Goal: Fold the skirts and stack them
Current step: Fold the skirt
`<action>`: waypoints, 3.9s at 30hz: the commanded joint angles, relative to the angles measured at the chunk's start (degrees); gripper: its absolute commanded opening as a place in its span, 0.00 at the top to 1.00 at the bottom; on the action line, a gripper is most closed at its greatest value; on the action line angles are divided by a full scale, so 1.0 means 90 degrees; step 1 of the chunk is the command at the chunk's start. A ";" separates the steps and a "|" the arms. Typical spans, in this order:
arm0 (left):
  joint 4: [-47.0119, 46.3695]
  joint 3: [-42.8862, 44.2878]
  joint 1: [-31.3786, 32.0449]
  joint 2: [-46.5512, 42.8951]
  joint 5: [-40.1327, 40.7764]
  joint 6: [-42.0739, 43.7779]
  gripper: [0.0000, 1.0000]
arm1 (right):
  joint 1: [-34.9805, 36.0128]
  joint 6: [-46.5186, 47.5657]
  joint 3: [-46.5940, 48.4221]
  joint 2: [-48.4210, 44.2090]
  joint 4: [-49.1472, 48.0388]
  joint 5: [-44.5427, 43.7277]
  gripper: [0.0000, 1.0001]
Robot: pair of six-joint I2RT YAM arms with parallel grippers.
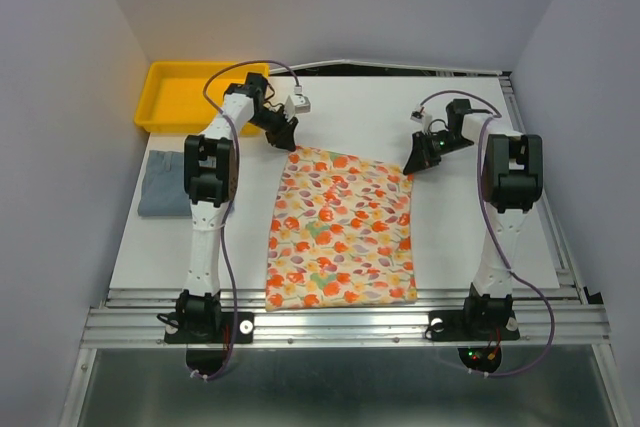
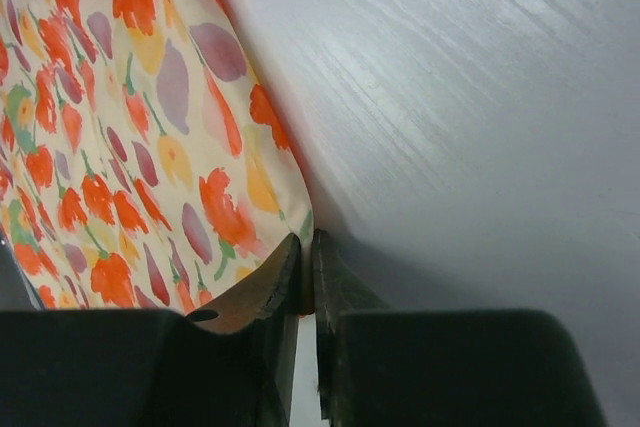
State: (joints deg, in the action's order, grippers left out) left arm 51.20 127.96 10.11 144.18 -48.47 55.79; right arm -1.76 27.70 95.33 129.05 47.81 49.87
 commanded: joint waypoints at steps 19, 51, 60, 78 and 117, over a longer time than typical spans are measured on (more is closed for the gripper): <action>-0.2797 0.0665 0.0146 -0.1067 0.1634 -0.0838 1.00 | 0.0010 0.0085 0.2365 -0.0101 -0.0839 -0.1341 0.99; -0.3735 -0.6962 0.0654 -0.5318 0.2162 0.0540 1.00 | 0.0401 0.1532 -0.3864 -0.3500 -0.3408 -0.1419 0.99; -0.3541 -0.6006 0.0674 -0.4770 0.2251 -0.0027 1.00 | 0.0401 0.1238 -0.2926 -0.3294 -0.3116 -0.1566 0.99; -0.1988 -0.6394 0.0839 -0.6839 0.2241 0.0558 1.00 | 0.0401 0.2244 -0.3597 -0.5296 -0.1826 -0.1273 0.99; -0.3697 -0.8388 0.2314 -0.7115 0.2827 -0.2087 0.61 | 0.1620 0.0934 -0.4869 -0.4995 -0.2021 -0.1643 0.58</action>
State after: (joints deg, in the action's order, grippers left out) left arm 21.91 53.25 29.78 78.00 -24.43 42.50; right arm 9.72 36.36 51.37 82.13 32.51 38.94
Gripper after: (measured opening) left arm 0.403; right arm 0.427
